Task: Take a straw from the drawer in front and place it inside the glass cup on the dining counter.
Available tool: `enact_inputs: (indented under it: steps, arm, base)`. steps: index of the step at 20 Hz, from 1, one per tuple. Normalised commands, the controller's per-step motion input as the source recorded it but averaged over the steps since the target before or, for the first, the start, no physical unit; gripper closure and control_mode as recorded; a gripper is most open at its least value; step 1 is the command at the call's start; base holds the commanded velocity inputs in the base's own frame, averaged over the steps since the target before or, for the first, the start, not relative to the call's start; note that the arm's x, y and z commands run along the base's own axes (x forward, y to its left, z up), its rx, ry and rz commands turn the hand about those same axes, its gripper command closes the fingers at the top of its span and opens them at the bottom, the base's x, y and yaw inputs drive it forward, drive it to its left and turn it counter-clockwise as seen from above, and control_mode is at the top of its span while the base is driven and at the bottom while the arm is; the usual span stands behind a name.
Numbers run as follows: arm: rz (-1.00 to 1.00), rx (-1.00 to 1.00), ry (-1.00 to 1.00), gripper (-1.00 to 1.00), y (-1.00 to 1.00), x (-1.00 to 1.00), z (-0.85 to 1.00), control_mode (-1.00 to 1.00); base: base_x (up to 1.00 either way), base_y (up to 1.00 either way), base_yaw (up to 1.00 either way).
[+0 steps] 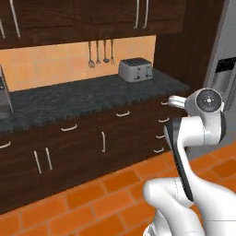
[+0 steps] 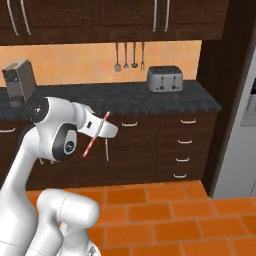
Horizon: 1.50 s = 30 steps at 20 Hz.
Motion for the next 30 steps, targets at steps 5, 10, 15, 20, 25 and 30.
enact_inputs:
  steps: [5, 10, 15, 20, 25, 30]
  arm:
    - [0.0, 0.0, 0.0, 1.0, 0.0, 0.0, 0.0, 1.0]
    - [0.0, 0.0, 0.0, 1.0, 0.0, 0.0, 0.0, 1.0]
    - [0.0, 0.0, 0.0, 1.0, 0.0, 0.0, 0.0, 1.0]
    - [0.0, 0.0, 0.0, 1.0, 0.0, 0.0, 0.0, 1.0]
    - [0.0, 0.0, 0.0, 1.0, 0.0, 0.0, 0.0, 1.0]
    - [0.0, 0.0, 0.0, 1.0, 0.0, 0.0, 0.0, 1.0]
  base:
    - [0.8, -0.29, -0.47]
    - [0.58, -0.29, -0.56]
    - [0.47, -0.34, -0.57]
    - [0.47, -0.41, -0.56]
    - [0.7, -0.23, -0.5]
    - [0.88, 0.26, -0.43]
